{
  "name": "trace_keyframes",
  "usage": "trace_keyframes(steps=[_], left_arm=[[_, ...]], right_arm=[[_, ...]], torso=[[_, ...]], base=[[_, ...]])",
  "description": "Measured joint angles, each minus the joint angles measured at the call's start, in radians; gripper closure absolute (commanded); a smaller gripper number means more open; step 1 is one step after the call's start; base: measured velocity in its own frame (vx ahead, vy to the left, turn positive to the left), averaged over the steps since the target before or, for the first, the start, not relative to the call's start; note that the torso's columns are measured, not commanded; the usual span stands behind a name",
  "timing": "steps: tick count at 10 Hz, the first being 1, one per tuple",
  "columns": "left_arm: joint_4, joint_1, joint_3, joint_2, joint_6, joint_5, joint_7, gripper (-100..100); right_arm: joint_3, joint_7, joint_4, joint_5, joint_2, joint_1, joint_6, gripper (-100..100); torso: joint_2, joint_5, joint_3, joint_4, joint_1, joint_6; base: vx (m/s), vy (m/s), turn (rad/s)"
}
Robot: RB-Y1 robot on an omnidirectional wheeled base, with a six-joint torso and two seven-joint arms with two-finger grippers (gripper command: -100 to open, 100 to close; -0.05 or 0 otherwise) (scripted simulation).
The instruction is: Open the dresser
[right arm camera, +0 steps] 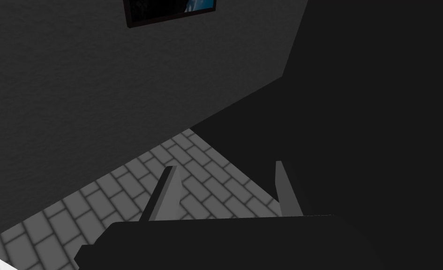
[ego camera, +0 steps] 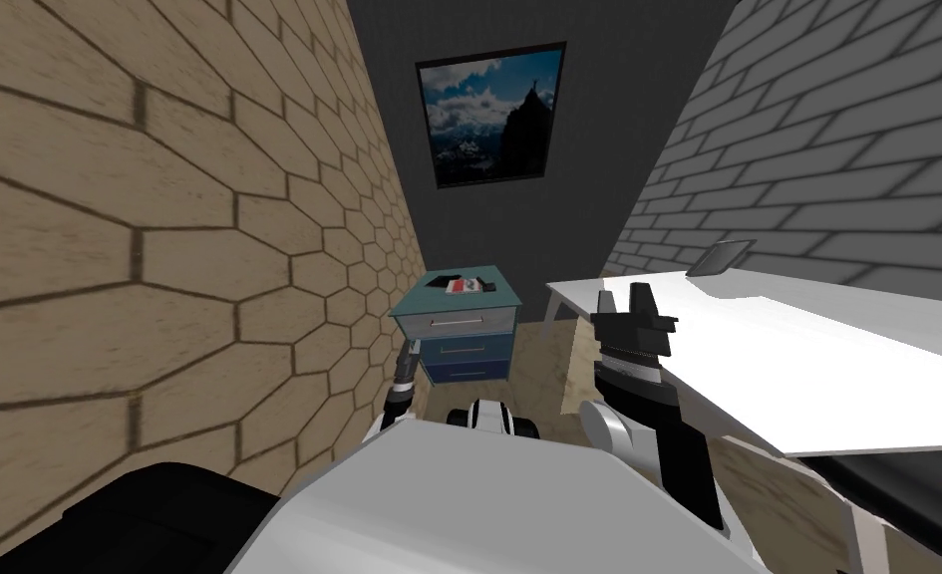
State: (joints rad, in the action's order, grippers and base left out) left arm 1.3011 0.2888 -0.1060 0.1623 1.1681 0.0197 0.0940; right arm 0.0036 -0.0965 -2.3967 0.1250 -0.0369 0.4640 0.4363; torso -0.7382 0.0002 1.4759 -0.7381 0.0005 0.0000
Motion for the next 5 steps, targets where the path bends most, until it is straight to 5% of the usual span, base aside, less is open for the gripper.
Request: trace_keyframes(steps=[5], left_arm=[[-0.133,-0.026,-0.01,-0.015,0.093,-0.006,0.004,-100]], right_arm=[[0.0,0.0,0.0,0.0,0.0,0.0,0.0,0]], torso=[[0.002,0.0,0.001,0.001,-0.001,0.0]], base=[[0.095,-0.025,0.002]])
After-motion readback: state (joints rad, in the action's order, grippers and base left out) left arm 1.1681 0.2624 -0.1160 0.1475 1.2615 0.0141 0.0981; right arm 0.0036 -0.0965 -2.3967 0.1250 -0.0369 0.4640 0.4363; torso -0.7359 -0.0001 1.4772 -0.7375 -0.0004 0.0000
